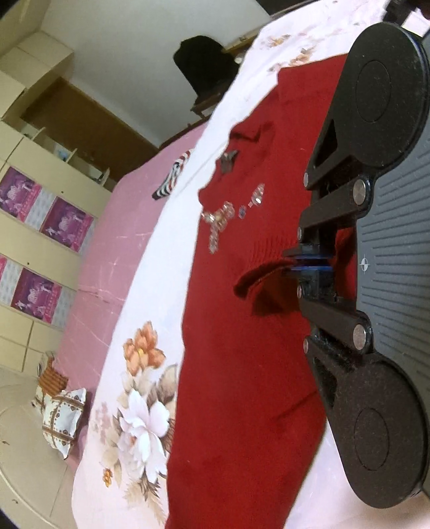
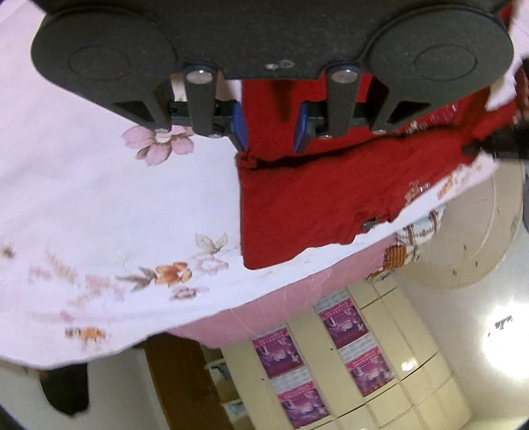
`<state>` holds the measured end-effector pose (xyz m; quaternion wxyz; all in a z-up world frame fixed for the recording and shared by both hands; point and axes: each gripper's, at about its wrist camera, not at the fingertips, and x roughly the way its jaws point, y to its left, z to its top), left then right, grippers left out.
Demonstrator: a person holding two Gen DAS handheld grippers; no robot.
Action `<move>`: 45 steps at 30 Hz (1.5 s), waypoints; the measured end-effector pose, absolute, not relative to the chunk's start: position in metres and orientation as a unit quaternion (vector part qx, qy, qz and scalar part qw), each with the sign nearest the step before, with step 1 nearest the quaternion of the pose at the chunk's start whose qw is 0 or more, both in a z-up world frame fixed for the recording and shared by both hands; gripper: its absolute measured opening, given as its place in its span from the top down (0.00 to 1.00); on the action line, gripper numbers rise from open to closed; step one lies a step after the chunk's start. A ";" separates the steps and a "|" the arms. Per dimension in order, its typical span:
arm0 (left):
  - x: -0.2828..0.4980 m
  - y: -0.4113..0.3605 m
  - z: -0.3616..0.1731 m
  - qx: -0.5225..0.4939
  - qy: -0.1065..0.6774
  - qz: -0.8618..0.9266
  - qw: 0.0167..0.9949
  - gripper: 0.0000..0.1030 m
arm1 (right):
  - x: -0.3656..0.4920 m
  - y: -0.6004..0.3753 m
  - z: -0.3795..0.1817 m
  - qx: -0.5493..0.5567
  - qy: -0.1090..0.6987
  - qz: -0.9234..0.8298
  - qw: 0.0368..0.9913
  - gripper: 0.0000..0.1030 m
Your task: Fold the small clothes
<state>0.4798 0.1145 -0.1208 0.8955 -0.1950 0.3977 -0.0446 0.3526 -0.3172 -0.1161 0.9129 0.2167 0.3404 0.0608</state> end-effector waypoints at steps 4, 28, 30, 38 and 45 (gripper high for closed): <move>0.479 0.118 -0.133 -0.192 0.406 -0.042 0.892 0.97 | 0.367 -0.324 -0.128 0.297 0.352 0.086 0.883 0.67; 0.446 0.076 -0.100 -0.105 0.340 -0.068 0.932 0.96 | 0.392 -0.305 -0.105 0.205 0.336 0.066 0.917 0.82; 0.464 0.051 -0.115 -0.070 0.364 -0.074 0.926 0.84 | 0.405 -0.286 -0.109 0.150 0.344 0.081 0.923 0.82; 0.474 0.056 -0.125 -0.056 0.341 -0.020 0.938 0.31 | 0.422 -0.298 -0.118 0.092 0.332 0.048 0.938 0.85; 0.511 0.036 -0.134 -0.016 0.382 -0.021 0.924 0.31 | 0.493 -0.297 -0.121 0.055 0.332 0.040 0.941 0.83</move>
